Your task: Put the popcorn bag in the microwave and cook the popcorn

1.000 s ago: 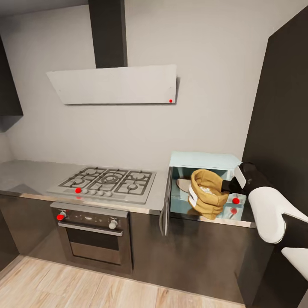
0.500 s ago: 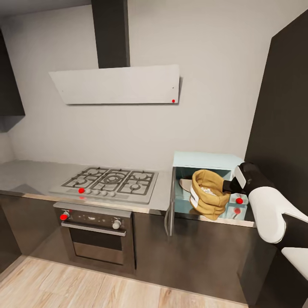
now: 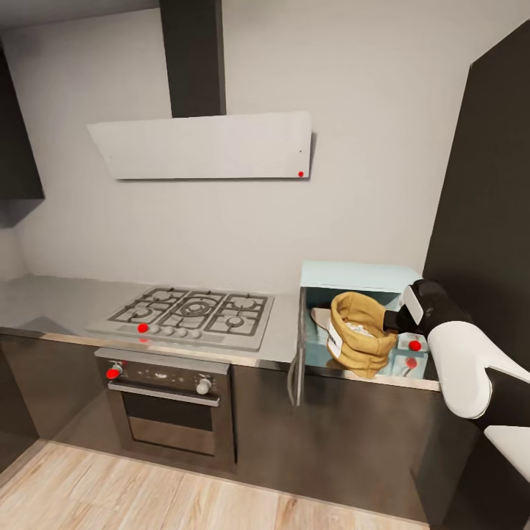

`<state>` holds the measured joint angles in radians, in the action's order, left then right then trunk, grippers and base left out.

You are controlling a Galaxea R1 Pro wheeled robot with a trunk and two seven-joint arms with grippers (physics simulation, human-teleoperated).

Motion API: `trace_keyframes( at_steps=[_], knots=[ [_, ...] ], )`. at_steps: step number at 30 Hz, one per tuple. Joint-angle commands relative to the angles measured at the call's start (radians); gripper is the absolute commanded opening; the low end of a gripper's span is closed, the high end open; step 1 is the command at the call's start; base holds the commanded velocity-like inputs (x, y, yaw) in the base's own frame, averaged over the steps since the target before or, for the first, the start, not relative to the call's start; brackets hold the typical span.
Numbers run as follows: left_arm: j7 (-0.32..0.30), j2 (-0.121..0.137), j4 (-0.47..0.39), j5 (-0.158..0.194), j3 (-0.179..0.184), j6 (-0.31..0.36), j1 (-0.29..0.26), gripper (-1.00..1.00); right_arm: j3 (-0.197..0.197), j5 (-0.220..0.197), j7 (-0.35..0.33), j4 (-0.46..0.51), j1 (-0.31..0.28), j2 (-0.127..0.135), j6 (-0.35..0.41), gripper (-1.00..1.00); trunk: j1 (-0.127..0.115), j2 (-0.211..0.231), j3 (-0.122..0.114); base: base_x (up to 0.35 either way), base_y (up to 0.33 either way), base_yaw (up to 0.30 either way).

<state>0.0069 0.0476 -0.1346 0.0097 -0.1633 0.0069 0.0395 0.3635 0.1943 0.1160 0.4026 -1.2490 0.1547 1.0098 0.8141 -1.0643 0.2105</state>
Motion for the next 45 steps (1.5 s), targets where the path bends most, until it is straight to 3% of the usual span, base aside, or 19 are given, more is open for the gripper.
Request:
trace_keyframes(
  at_steps=[1,45],
  knots=[
    [0.001,-0.001,-0.002,0.001,-0.002,0.001,0.000,1.00,0.009,0.003,-0.003,0.001,-0.001,-0.001,0.003,-1.00,0.000,-0.001,0.001,0.000,0.167,0.000],
    [0.001,-0.002,-0.002,0.001,-0.004,0.001,0.000,1.00,0.008,0.004,0.007,0.001,-0.001,-0.001,0.003,-1.00,0.000,-0.001,0.001,0.080,-0.003,0.000]
  ],
)
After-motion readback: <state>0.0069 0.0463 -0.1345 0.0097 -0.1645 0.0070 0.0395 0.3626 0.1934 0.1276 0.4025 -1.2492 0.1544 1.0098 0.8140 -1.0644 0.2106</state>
